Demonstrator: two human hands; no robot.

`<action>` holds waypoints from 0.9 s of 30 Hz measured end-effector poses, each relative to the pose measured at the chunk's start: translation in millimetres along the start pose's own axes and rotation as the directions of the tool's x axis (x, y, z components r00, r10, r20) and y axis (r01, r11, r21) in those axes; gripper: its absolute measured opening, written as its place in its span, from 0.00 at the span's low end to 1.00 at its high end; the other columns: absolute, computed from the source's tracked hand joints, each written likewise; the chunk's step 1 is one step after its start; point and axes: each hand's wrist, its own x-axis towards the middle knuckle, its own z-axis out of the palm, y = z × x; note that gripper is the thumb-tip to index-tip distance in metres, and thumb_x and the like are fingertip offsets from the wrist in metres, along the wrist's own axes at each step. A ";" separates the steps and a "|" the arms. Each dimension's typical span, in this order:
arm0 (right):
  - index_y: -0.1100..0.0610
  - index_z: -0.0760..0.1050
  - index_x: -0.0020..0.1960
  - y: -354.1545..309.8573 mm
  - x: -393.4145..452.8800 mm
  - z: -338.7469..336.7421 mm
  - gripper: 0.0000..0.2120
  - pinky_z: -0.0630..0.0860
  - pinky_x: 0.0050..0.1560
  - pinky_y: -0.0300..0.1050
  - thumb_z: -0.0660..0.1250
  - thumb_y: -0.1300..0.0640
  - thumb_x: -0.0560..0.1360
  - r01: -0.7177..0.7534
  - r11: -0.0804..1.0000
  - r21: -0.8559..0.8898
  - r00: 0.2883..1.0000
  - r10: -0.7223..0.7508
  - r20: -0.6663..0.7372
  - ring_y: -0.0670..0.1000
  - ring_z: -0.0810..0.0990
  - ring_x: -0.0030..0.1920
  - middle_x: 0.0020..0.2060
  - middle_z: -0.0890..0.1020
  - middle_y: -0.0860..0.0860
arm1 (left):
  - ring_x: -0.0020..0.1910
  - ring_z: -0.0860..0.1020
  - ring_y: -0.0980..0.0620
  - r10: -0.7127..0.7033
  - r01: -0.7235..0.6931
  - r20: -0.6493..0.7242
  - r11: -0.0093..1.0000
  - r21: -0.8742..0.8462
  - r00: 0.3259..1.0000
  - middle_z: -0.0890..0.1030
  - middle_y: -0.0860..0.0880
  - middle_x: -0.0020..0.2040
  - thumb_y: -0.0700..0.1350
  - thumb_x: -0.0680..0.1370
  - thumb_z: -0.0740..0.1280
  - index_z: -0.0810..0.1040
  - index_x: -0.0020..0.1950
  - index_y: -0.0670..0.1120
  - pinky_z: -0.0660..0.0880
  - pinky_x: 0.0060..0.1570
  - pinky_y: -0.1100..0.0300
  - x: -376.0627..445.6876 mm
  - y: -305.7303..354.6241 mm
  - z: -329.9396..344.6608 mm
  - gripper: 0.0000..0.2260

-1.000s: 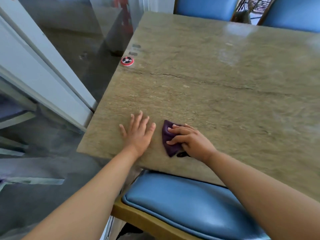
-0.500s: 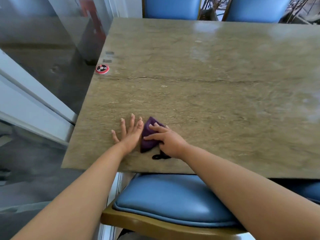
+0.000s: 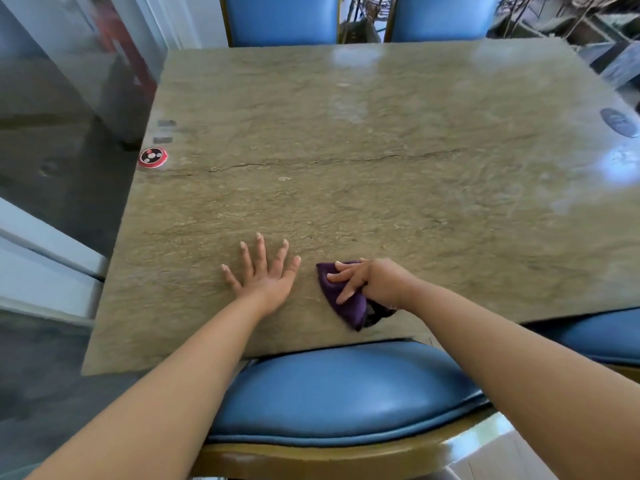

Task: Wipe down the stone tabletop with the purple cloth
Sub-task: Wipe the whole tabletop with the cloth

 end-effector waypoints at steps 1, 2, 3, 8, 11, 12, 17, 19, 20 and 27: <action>0.54 0.84 0.53 -9.5 3.4 7.8 0.24 0.46 0.68 0.25 0.58 0.75 0.71 0.053 0.997 -0.056 0.997 -0.049 0.062 0.41 0.61 0.73 0.66 0.75 0.46 | 0.70 0.22 0.47 -0.011 0.011 -0.007 1.000 0.001 1.000 0.23 0.55 0.72 0.70 0.75 0.36 0.35 0.74 0.67 0.28 0.66 0.34 0.8 -0.1 2.2 0.28; 0.53 0.82 0.58 -19.0 7.9 16.3 0.26 0.45 0.70 0.30 0.57 0.74 0.72 0.118 0.987 -0.109 0.984 -0.102 0.144 0.42 0.56 0.75 0.70 0.70 0.46 | 0.71 0.23 0.48 -0.022 0.022 -0.020 1.000 -0.001 1.000 0.23 0.55 0.72 0.69 0.75 0.36 0.36 0.74 0.67 0.28 0.67 0.34 1.6 0.4 3.7 0.28; 0.51 0.79 0.61 -27.1 12.0 23.5 0.27 0.44 0.72 0.37 0.56 0.74 0.72 0.177 0.972 -0.157 0.963 -0.138 0.232 0.43 0.52 0.76 0.73 0.65 0.46 | 0.71 0.23 0.48 -0.031 0.031 -0.031 1.000 -0.003 0.999 0.24 0.56 0.73 0.69 0.76 0.37 0.37 0.74 0.67 0.28 0.67 0.35 2.4 1.5 4.0 0.27; 0.48 0.76 0.64 -16.1 11.3 26.3 0.30 0.39 0.74 0.49 0.57 0.74 0.71 0.321 0.920 -0.224 0.881 -0.203 0.427 0.44 0.46 0.76 0.76 0.59 0.45 | 0.73 0.26 0.48 -0.056 0.059 -0.113 0.998 0.017 0.992 0.27 0.55 0.75 0.70 0.75 0.37 0.40 0.75 0.66 0.30 0.67 0.33 -2.8 9.6 9.1 0.28; 0.48 0.80 0.59 17.3 -9.5 6.5 0.27 0.40 0.73 0.48 0.56 0.73 0.73 0.254 0.945 -0.206 0.925 -0.176 0.336 0.36 0.49 0.72 0.74 0.64 0.43 | 0.72 0.25 0.48 0.061 -0.038 -0.195 0.992 0.119 0.979 0.26 0.54 0.74 0.70 0.75 0.37 0.40 0.77 0.62 0.28 0.66 0.32 -3.6 22.9 12.0 0.31; 0.49 0.81 0.57 27.5 -19.0 -0.2 0.26 0.40 0.73 0.46 0.56 0.73 0.74 0.203 0.959 -0.200 0.946 -0.140 0.292 0.34 0.50 0.71 0.73 0.65 0.43 | 0.72 0.24 0.49 0.127 -0.095 -0.191 0.981 0.167 0.973 0.26 0.54 0.74 0.69 0.76 0.38 0.41 0.77 0.62 0.28 0.66 0.33 -2.4 31.0 12.6 0.31; 0.52 0.85 0.49 72.1 -75.4 -34.2 0.23 0.41 0.75 0.42 0.58 0.74 0.73 -0.114 0.994 0.002 0.993 0.113 0.045 0.33 0.57 0.69 0.67 0.73 0.43 | 0.72 0.25 0.50 0.235 -0.221 -0.031 0.945 0.240 0.971 0.26 0.55 0.74 0.69 0.76 0.39 0.38 0.77 0.62 0.30 0.68 0.33 4.3 75.6 21.1 0.30; 0.48 0.85 0.46 86.2 -93.8 -41.2 0.25 0.41 0.76 0.46 0.58 0.75 0.72 -0.213 0.975 0.067 0.971 0.218 -0.094 0.33 0.58 0.70 0.66 0.74 0.42 | 0.72 0.24 0.49 0.211 -0.206 0.006 0.947 0.247 0.977 0.24 0.55 0.73 0.70 0.75 0.39 0.34 0.76 0.62 0.31 0.67 0.32 6.4 81.8 25.0 0.32; 0.45 0.84 0.45 90.7 -98.9 -41.5 0.27 0.42 0.76 0.47 0.58 0.75 0.71 -0.248 0.962 0.111 0.947 0.265 -0.180 0.34 0.58 0.70 0.66 0.74 0.42 | 0.71 0.23 0.49 0.206 -0.203 0.015 0.945 0.255 0.978 0.23 0.55 0.72 0.71 0.75 0.39 0.32 0.75 0.61 0.30 0.67 0.32 7.4 82.3 25.7 0.32; 0.49 0.78 0.60 95.9 -70.0 -33.2 0.31 0.37 0.76 0.51 0.55 0.75 0.68 -0.268 0.845 0.462 0.714 0.497 -0.494 0.42 0.55 0.75 0.71 0.69 0.44 | 0.69 0.21 0.50 0.194 -0.217 0.125 0.951 0.219 0.973 0.20 0.57 0.70 0.71 0.75 0.41 0.31 0.74 0.62 0.28 0.65 0.32 12.0 82.5 16.0 0.33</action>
